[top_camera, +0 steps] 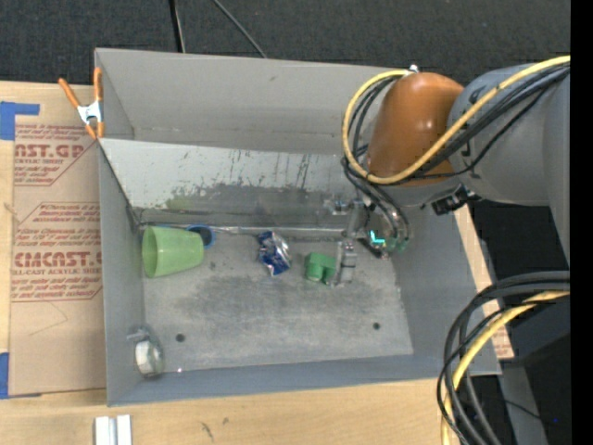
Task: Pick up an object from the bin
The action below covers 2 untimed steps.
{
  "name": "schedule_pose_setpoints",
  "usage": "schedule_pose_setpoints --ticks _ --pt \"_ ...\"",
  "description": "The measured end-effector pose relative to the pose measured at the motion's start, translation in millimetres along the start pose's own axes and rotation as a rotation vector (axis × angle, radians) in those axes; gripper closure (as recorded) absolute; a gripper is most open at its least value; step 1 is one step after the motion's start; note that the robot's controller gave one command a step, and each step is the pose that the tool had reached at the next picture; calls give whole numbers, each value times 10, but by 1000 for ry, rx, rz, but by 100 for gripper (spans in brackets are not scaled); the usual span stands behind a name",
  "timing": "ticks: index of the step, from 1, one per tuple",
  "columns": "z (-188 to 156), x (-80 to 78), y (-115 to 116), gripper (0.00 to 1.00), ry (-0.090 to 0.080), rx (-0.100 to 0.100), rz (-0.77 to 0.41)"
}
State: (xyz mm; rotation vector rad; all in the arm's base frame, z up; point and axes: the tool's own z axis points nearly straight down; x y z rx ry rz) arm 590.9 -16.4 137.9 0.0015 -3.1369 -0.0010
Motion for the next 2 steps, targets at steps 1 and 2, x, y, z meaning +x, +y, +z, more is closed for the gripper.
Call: schedule_pose_setpoints --ticks 1,2 --pt "718 52 -161 0 -1 1 -127" --pt "675 27 -158 100 -8 1 -127"
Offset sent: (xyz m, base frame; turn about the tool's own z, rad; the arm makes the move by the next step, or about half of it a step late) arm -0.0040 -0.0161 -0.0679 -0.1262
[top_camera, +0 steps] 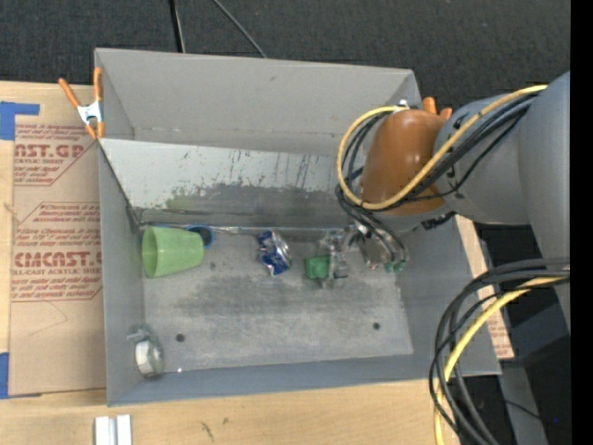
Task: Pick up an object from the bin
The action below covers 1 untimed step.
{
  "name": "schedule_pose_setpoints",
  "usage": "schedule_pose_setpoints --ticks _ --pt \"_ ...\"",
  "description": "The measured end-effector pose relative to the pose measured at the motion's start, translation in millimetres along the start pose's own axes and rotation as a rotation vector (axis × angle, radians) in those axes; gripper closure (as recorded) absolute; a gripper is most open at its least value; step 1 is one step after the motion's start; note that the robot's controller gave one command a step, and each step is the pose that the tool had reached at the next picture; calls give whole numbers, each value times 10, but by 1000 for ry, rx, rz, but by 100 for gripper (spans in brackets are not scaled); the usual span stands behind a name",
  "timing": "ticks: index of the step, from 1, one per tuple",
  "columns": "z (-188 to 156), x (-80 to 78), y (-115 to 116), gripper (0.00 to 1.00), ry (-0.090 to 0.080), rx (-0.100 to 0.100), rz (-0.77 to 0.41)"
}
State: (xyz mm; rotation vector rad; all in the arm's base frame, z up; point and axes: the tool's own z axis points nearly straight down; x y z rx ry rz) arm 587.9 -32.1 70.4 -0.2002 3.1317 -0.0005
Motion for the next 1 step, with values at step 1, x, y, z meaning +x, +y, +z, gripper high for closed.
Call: schedule_pose_setpoints --ticks 1 --pt "-1580 -76 -67 100 -8 2 -100"
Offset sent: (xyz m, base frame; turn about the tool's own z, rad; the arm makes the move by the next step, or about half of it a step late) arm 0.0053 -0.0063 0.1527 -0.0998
